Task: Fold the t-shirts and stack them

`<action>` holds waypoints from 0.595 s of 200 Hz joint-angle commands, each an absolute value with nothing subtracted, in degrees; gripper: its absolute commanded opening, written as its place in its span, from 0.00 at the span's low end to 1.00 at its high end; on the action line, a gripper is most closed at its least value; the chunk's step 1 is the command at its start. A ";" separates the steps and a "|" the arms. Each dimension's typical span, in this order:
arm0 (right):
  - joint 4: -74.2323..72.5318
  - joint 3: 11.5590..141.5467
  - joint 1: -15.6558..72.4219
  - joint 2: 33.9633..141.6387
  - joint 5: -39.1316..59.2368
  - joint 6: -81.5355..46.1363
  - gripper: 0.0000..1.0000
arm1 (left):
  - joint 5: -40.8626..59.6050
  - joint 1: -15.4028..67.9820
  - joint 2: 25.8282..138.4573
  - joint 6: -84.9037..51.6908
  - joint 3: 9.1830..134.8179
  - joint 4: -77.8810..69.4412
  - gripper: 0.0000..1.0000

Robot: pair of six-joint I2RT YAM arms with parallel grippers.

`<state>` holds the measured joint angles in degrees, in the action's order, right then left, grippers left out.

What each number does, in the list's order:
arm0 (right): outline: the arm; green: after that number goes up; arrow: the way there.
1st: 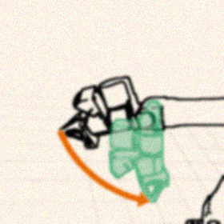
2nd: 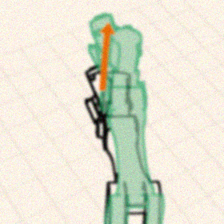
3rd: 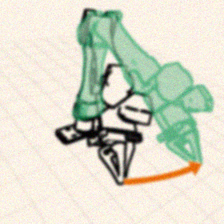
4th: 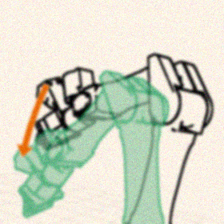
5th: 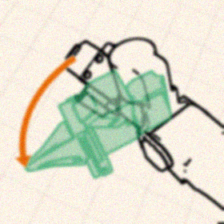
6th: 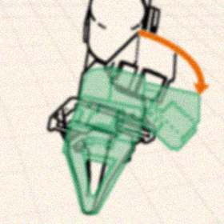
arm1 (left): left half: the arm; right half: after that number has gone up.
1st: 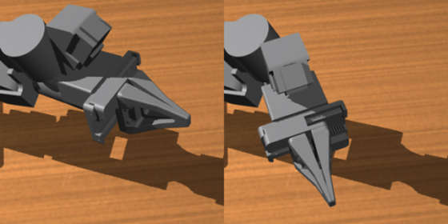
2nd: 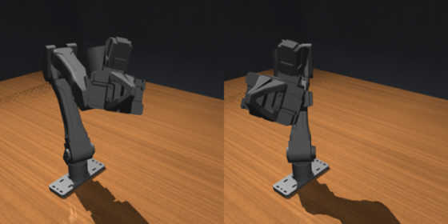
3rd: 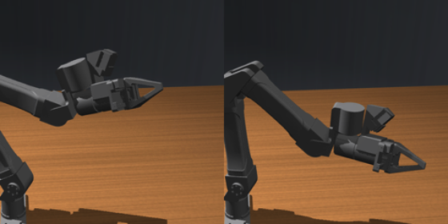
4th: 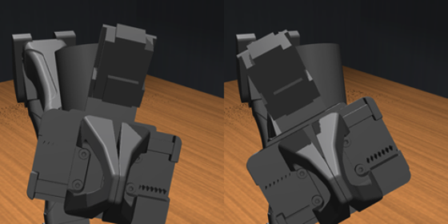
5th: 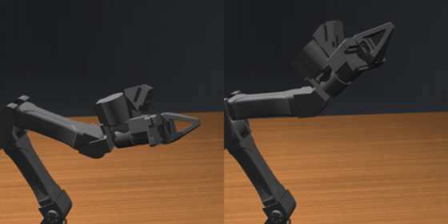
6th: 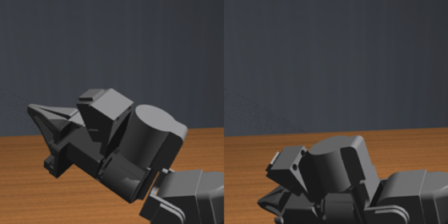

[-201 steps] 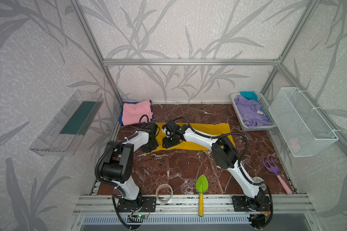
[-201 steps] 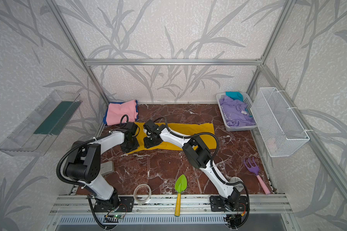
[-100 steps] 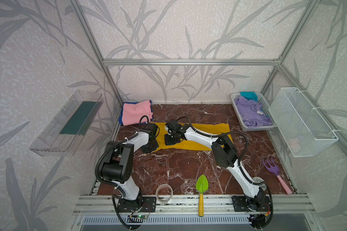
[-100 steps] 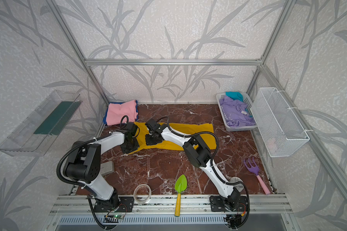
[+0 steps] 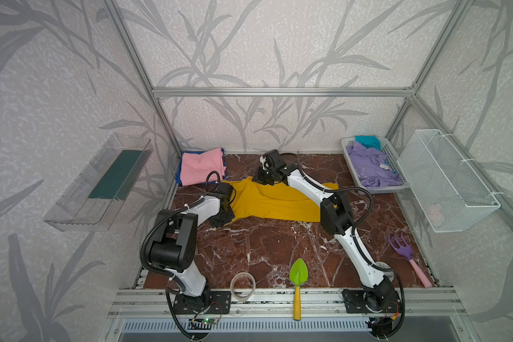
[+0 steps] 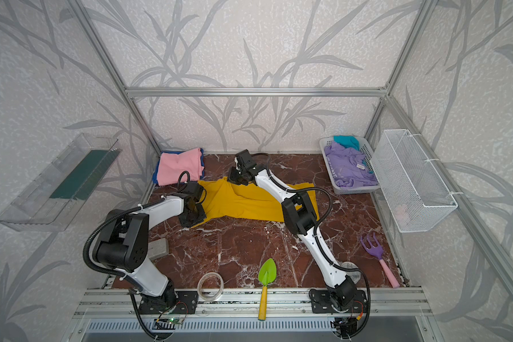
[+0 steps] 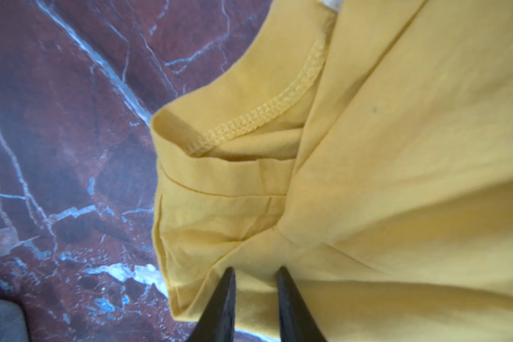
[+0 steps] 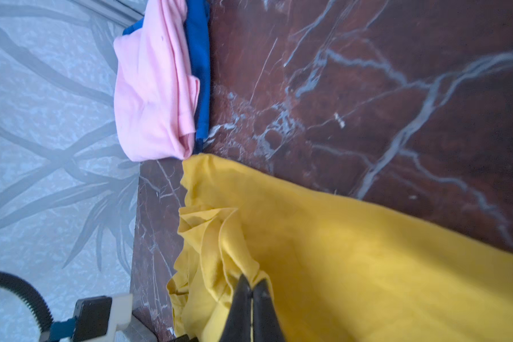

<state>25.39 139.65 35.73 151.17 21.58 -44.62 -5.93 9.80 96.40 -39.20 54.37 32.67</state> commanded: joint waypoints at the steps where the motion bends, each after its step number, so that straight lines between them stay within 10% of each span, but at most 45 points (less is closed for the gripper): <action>1: 28.99 147.30 33.58 156.86 20.84 -44.66 0.27 | -6.42 10.02 96.23 -39.55 54.06 35.97 0.27; 17: 31.62 150.50 31.34 158.01 21.68 -43.91 0.51 | -6.67 10.02 95.20 -39.46 54.98 36.84 0.27; 50: 36.00 141.41 29.77 147.34 15.93 -32.71 0.54 | -7.94 10.04 93.43 -39.55 57.09 38.94 0.28; 119: 28.58 88.44 29.25 111.30 -8.00 -17.00 0.13 | -9.14 13.93 98.34 -39.48 70.72 39.78 0.30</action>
